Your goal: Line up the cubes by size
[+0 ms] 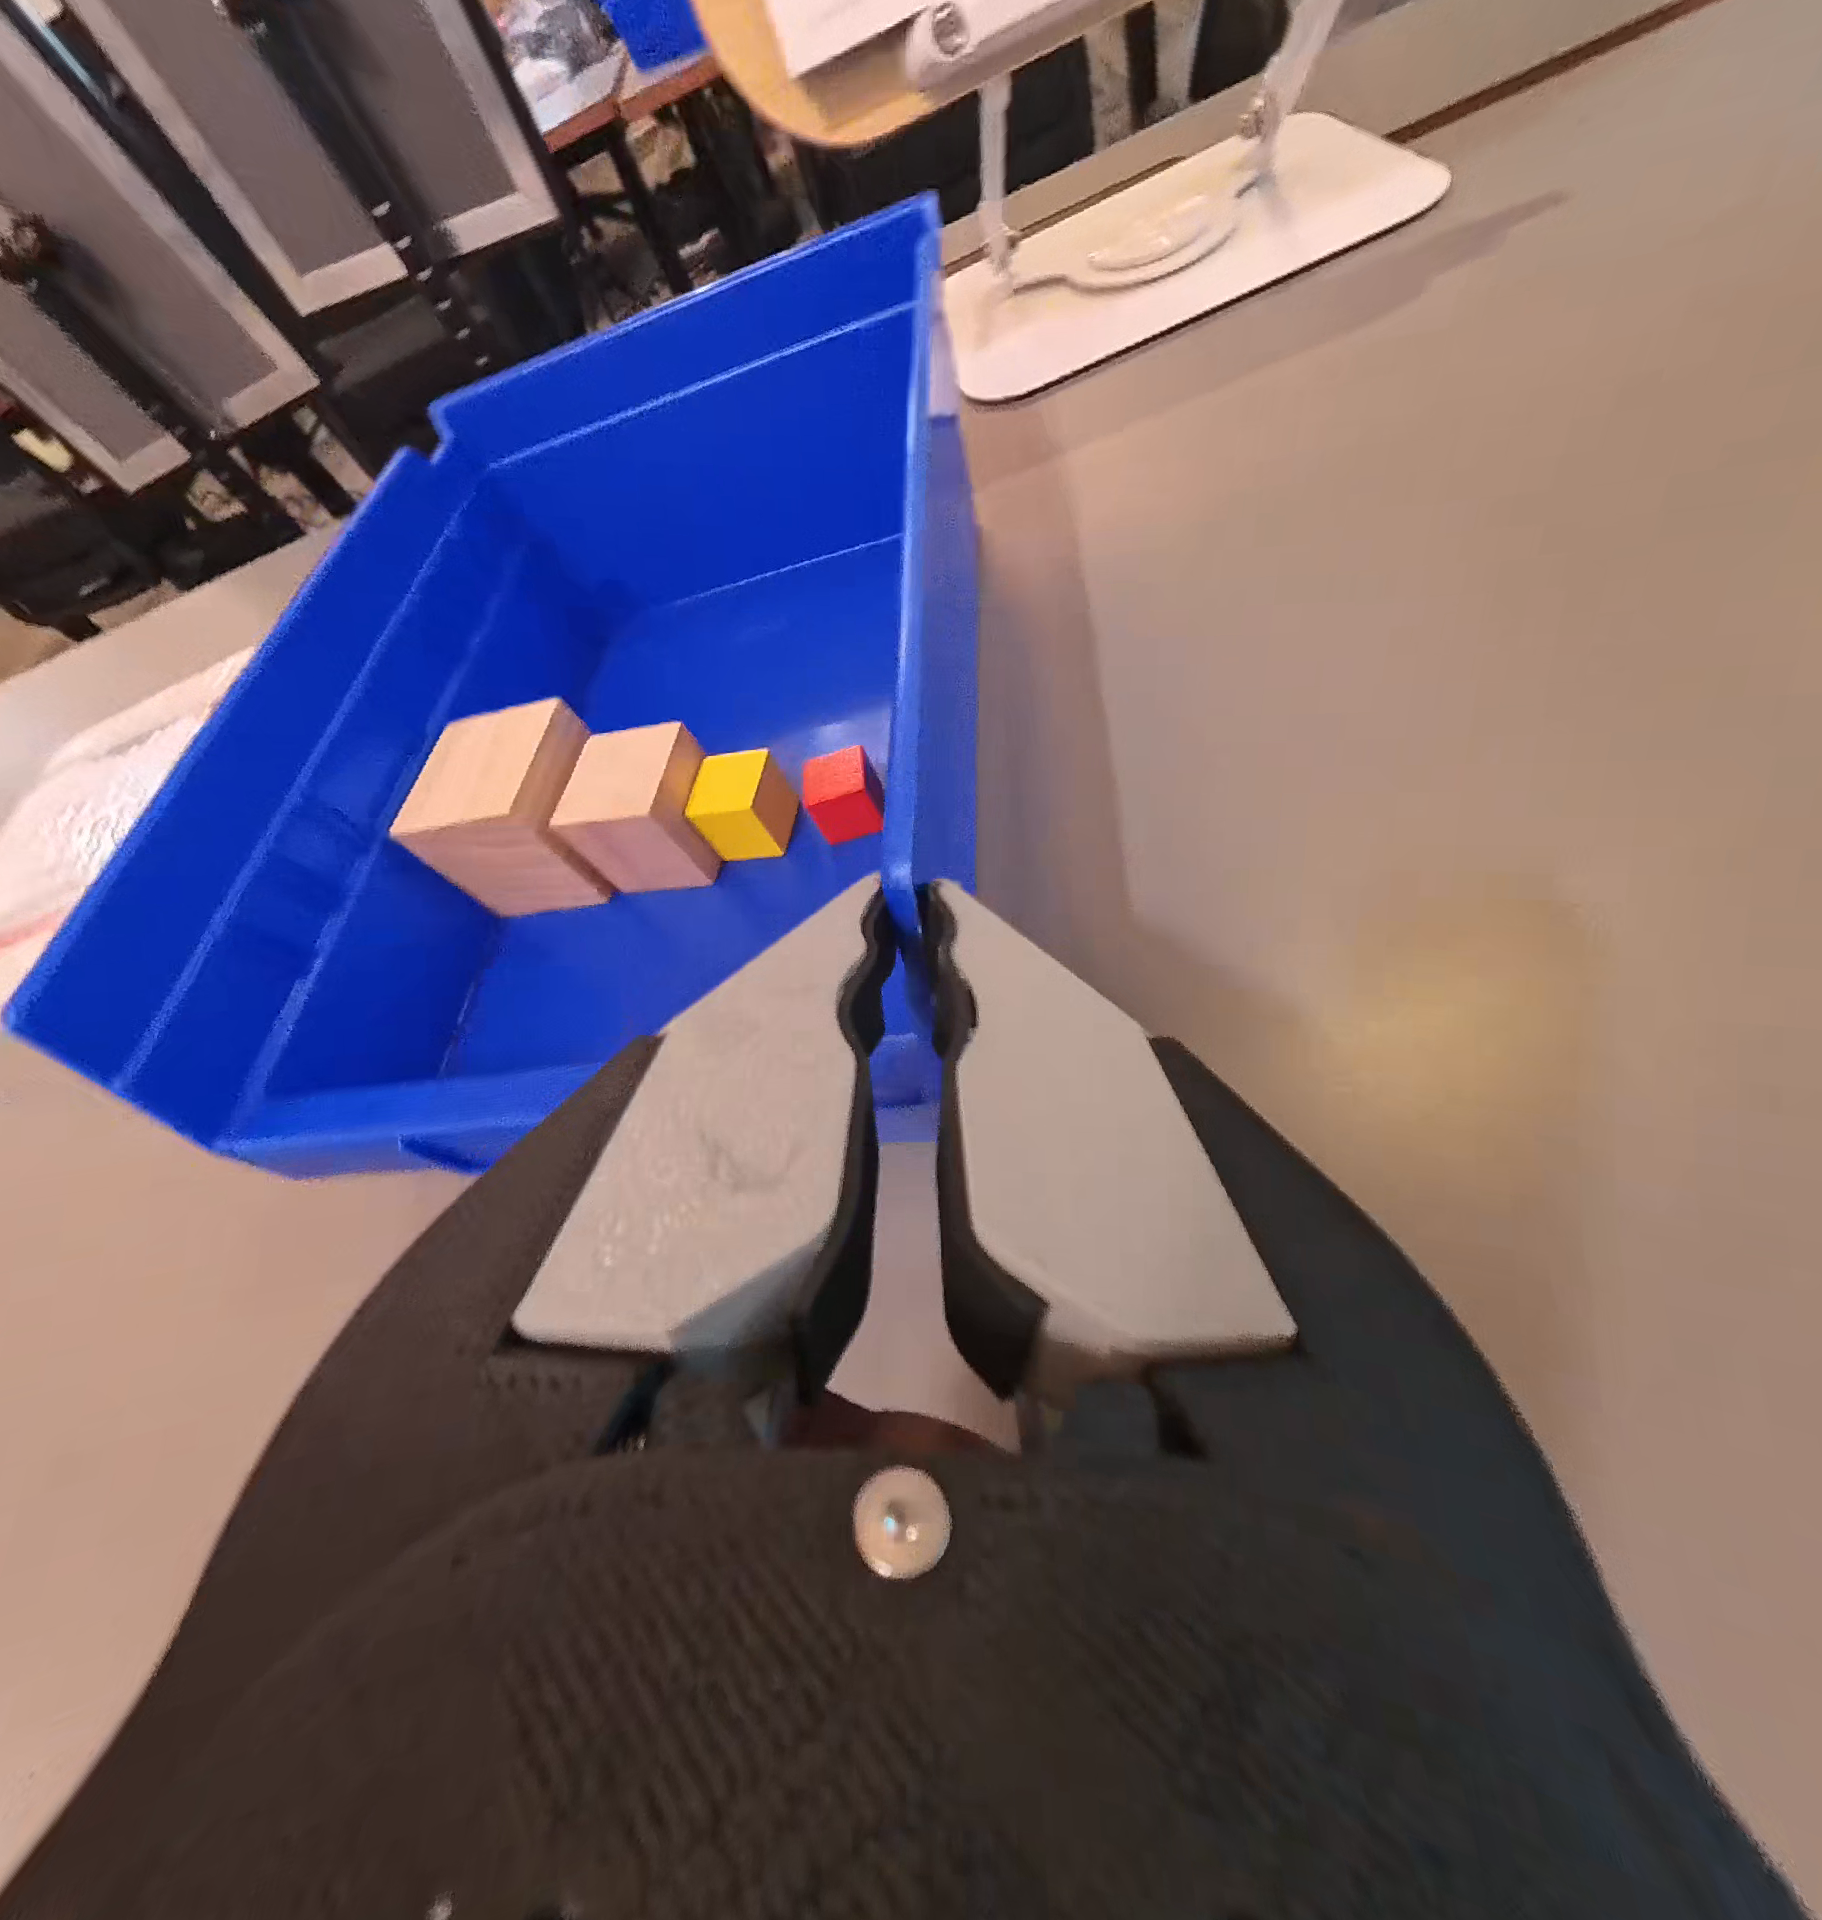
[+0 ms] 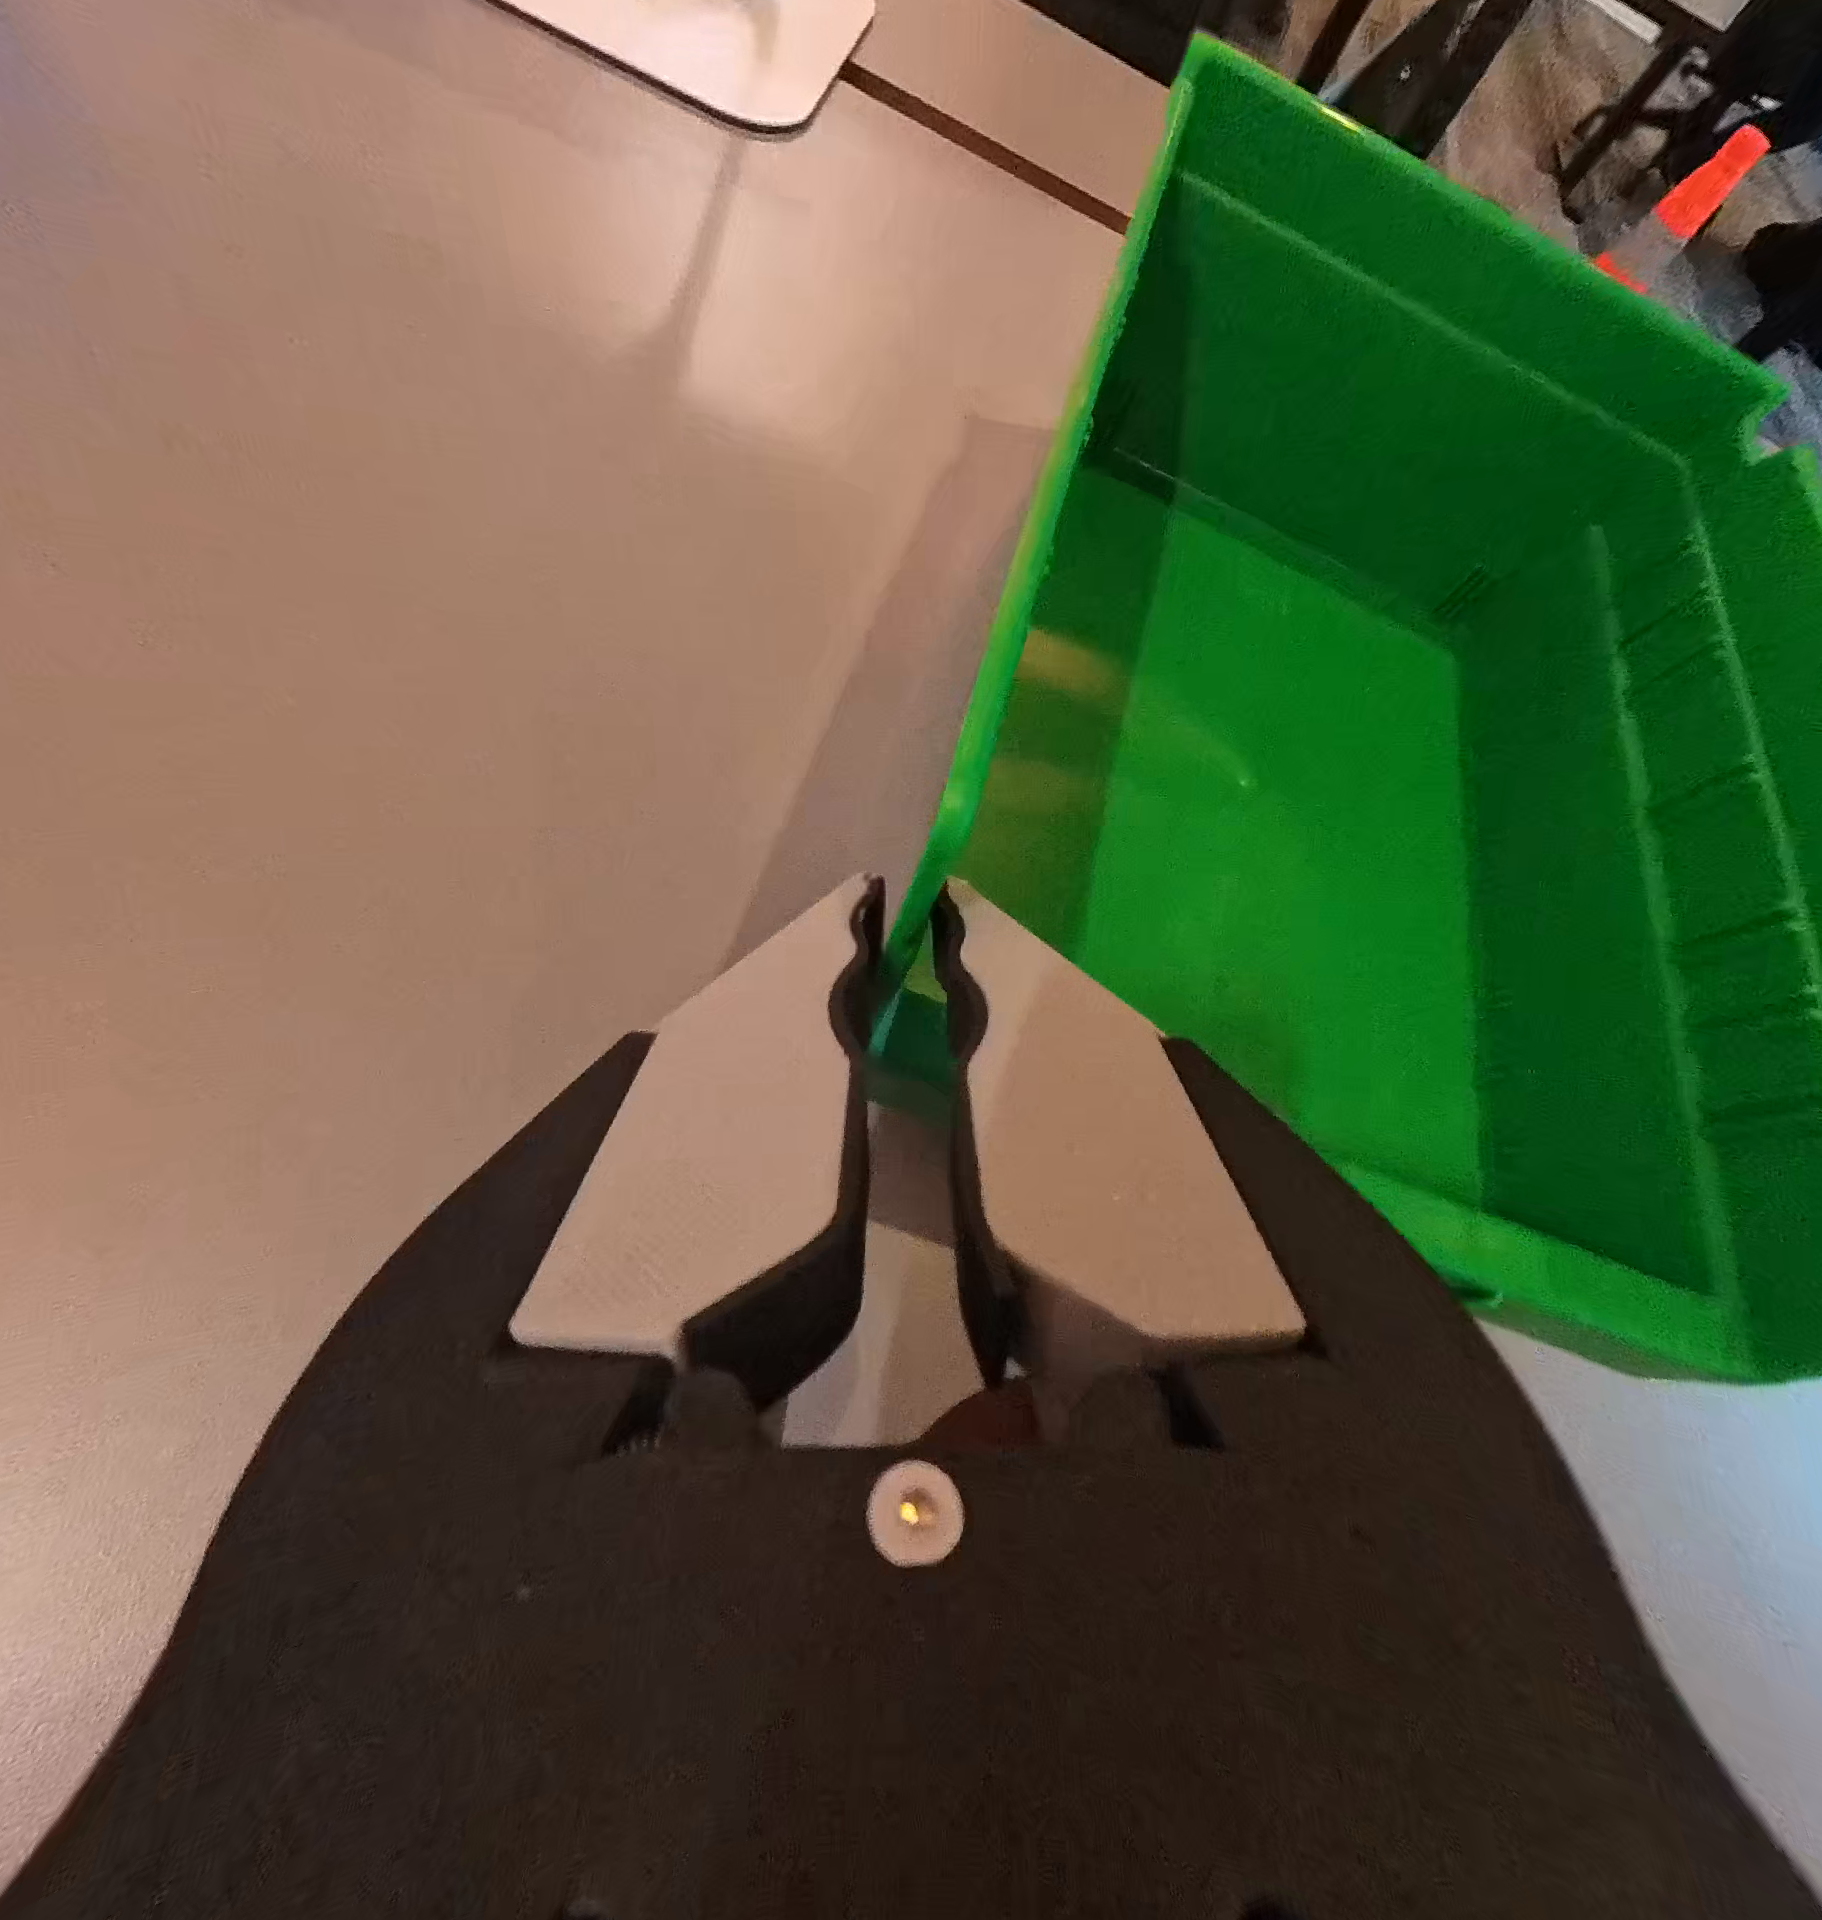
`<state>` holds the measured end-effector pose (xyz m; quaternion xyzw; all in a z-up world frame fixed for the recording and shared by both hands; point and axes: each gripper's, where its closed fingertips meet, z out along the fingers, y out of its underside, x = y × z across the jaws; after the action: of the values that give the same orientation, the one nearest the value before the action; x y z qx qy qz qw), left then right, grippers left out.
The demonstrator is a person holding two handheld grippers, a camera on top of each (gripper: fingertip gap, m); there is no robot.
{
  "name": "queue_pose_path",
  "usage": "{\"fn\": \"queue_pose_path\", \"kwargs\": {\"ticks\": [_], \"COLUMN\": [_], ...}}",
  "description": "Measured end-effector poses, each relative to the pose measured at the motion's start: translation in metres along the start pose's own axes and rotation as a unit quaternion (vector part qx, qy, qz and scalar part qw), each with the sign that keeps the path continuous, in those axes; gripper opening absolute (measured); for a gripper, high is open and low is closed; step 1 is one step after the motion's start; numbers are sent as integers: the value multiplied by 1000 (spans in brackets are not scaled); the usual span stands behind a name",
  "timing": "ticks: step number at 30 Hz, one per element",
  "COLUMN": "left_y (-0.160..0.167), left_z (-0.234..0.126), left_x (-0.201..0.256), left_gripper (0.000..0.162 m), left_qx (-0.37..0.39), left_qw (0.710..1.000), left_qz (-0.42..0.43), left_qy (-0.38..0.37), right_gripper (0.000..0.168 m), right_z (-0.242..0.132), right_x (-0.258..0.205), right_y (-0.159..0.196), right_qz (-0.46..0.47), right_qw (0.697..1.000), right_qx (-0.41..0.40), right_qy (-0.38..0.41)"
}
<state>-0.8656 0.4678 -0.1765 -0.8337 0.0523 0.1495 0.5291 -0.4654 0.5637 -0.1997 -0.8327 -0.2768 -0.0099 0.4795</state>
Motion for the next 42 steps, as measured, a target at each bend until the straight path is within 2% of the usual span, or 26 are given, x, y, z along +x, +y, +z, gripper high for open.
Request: {"fn": "queue_pose_path", "kwargs": {"ticks": [7, 13, 16, 19, 21, 22, 23, 24, 28, 31, 34, 37, 39, 41, 42], "left_y": [3, -5, -19, -32, -37, -39, -40, -41, -48, -48, -44, -40, -43, -44, -42], "left_z": [-7, -3, 1, -5, -17, -26, -34, -42, -67, -66, -57, -45, -43, -42, -40], "left_x": [-1, 11, 32, 47, 45, 40, 33, 26, 10, 17, 33, 37, 35, 34, 33], "left_gripper": [1, 2, 6, 30, 40, 45, 49, 53, 57, 65, 72, 57, 54, 51, 51], "left_qx": [5, 0, 24, 45, 58, 66, 75, 84, 119, 111, 95, 72, 79, 89, 92], "left_qw": [998, 997, 997, 998, 998, 996, 994, 992, 976, 969, 965, 969, 968, 964, 963], "left_qz": [-49, -51, -66, -35, -20, -24, -32, -42, -82, -89, -64, -20, -9, -11, -15], "left_qy": [-25, -49, -17, 11, 34, 51, 68, 87, 161, 202, 237, 237, 239, 250, 254], "right_gripper": [5, 6, 21, 49, 55, 64, 66, 60, 58, 38, 38, 23, 29, 62, 66], "right_z": [12, 8, 1, -18, -39, -50, -61, -70, -82, -69, -25, 6, 25, 45, 52], "right_x": [-1, 1, 0, -5, -8, -14, -23, -35, -112, -167, -184, -197, -196, -187, -185], "right_y": [-9, -10, -13, -21, -33, -42, -51, -59, -79, -84, -94, -93, -94, -95, -93], "right_qz": [32, 56, 69, 31, 1, -17, -36, -54, -91, -81, -90, -96, -113, -134, -152], "right_qw": [999, 998, 997, 997, 994, 991, 987, 982, 949, 908, 912, 911, 919, 933, 934], "right_qx": [5, 25, 45, 74, 110, 132, 155, 171, 175, 129, 112, 89, 91, 99, 100], "right_qy": [24, 27, 8, -4, -4, -16, -33, -58, -246, -390, -384, -392, -366, -319, -307]}}
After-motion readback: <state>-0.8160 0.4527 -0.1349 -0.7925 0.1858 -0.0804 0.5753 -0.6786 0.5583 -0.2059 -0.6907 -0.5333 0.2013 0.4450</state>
